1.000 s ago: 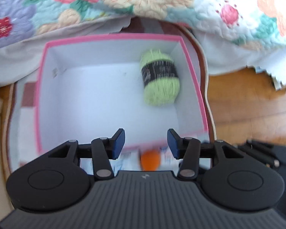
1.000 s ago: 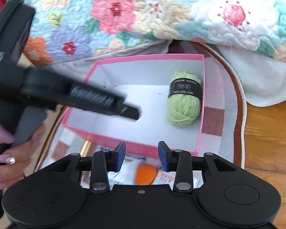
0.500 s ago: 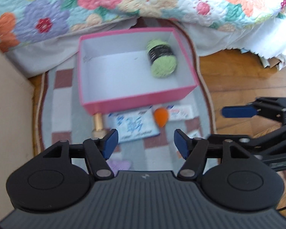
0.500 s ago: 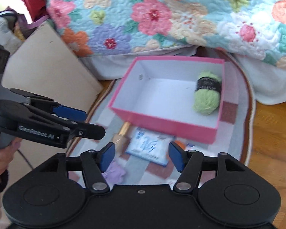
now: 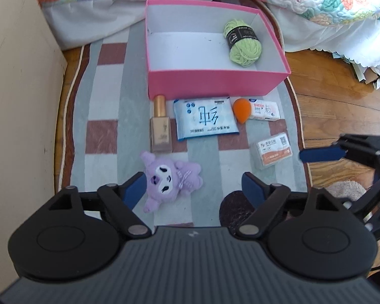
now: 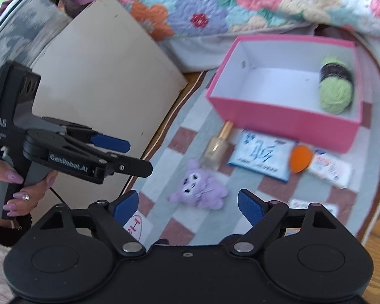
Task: Organize objects
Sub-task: 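Open the left tool to release the yarn and lift away, then lower the left tool onto the purple plush toy and grasp it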
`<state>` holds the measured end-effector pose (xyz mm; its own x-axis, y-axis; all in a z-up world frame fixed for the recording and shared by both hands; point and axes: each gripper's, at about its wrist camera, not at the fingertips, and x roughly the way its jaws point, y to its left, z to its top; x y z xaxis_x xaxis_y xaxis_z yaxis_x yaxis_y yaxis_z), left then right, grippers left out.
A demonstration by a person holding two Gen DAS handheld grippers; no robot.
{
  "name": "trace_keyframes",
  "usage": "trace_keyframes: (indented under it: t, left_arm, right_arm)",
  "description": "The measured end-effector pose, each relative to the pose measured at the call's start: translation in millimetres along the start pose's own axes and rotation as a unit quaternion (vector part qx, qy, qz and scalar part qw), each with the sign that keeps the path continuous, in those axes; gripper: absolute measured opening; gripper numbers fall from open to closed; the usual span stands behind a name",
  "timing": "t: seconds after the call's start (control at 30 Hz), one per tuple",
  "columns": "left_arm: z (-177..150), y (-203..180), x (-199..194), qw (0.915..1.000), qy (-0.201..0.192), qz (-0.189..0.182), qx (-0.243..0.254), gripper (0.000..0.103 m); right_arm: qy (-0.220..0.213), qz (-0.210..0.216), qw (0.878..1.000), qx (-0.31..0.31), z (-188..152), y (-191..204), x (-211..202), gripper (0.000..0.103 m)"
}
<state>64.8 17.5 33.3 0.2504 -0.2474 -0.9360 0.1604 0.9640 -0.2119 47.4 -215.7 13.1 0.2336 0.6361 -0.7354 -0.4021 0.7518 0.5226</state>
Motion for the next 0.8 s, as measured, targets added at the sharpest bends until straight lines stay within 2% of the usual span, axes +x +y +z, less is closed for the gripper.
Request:
trace_keyframes:
  t: [0.23,0.5,0.7,0.8]
  left_arm:
    - [-15.3,22.4,29.7,0.9998,-0.002,0.006,-0.018,0.090]
    - [-25.0,49.3,78.1,0.9985,0.005,-0.018,-0.052,0.090]
    - [-27.0,71.8,112.5,0.9944,0.009,-0.046,-0.094,0.089]
    - [-28.6,77.4,127.6,0.9937,0.010,-0.051,-0.099,0.087]
  right_arm:
    - [0.011,0.016,1.000,-0.023,-21.8,2.1,49.3,0.089]
    - [0.037,0.018,0.999,-0.005,-20.5,-5.8,109.9,0.088]
    - [0.072,0.000,0.997,0.013,-20.2,-12.8,151.6,0.088]
    - [0.080,-0.017,0.997,0.018,-21.6,-16.5,169.7,0.088]
